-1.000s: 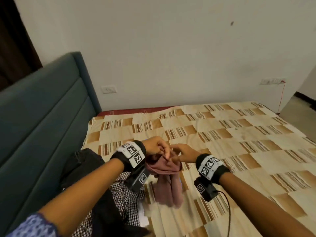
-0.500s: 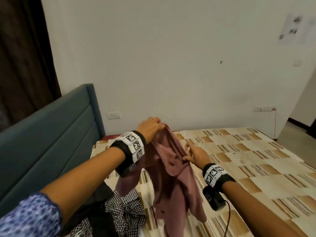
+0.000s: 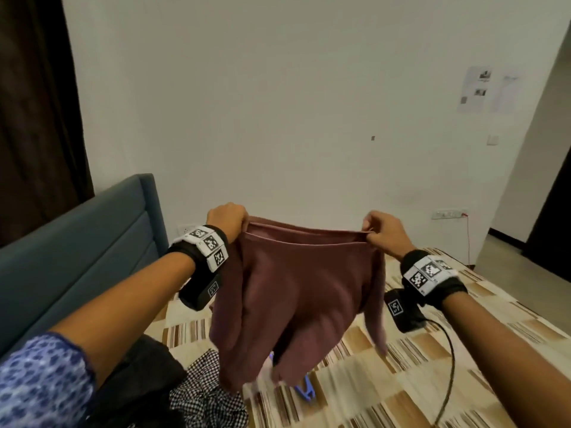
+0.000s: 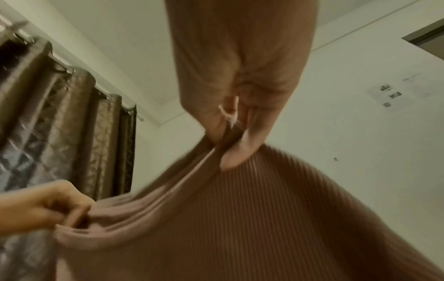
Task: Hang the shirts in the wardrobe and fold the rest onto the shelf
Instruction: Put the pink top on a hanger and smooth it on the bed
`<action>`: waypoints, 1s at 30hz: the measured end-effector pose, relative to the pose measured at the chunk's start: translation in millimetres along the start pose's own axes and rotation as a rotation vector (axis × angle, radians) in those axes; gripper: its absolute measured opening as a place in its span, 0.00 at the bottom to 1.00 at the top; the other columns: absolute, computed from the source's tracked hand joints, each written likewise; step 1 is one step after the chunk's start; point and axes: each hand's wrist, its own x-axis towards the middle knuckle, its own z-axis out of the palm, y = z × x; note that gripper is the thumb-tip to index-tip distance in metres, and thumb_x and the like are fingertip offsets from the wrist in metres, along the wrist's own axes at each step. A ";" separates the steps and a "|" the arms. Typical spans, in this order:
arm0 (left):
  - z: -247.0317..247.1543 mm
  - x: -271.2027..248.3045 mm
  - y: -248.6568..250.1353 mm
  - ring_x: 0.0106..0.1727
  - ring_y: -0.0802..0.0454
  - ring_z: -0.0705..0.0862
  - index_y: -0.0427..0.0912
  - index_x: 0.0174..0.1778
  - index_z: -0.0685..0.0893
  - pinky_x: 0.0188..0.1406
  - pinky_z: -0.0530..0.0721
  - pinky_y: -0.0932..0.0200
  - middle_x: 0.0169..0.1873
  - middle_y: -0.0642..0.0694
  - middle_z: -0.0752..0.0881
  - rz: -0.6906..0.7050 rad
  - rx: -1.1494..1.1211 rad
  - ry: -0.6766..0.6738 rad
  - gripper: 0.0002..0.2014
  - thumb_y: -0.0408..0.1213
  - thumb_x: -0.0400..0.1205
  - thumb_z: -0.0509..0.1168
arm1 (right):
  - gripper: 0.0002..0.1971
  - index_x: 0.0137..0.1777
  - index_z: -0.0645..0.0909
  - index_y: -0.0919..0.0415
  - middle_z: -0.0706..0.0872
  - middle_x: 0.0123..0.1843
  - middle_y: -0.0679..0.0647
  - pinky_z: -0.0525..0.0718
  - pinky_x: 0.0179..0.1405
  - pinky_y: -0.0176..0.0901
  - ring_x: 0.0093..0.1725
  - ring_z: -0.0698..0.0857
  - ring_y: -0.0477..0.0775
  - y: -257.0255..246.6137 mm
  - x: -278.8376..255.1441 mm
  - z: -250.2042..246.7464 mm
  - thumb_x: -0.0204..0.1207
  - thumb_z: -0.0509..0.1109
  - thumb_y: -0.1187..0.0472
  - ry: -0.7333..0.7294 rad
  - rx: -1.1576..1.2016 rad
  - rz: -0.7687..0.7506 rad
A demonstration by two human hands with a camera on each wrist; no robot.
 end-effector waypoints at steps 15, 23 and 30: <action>78.1 -2.4 32.7 0.30 0.66 0.78 0.51 0.30 0.84 0.40 0.74 0.64 0.34 0.42 0.84 0.259 -0.536 -0.303 0.18 0.22 0.65 0.59 | 0.16 0.39 0.72 0.54 0.80 0.35 0.52 0.74 0.28 0.40 0.32 0.77 0.54 48.1 -68.6 -22.7 0.64 0.66 0.76 -0.225 -0.101 0.069; 241.0 -84.4 15.8 0.26 0.68 0.80 0.30 0.32 0.90 0.39 0.80 0.62 0.28 0.40 0.88 0.142 -0.442 -0.734 0.17 0.13 0.67 0.56 | 0.20 0.22 0.76 0.43 0.81 0.33 0.40 0.73 0.38 0.30 0.36 0.80 0.38 150.6 -200.5 99.0 0.64 0.60 0.71 -0.860 -0.228 0.371; 412.8 -153.8 3.9 0.37 0.58 0.84 0.36 0.32 0.91 0.51 0.81 0.60 0.30 0.50 0.87 -0.007 -0.447 -0.881 0.17 0.18 0.72 0.58 | 0.13 0.36 0.80 0.47 0.83 0.46 0.51 0.81 0.48 0.31 0.47 0.84 0.47 265.9 -292.3 222.3 0.54 0.62 0.45 -1.194 -0.282 0.606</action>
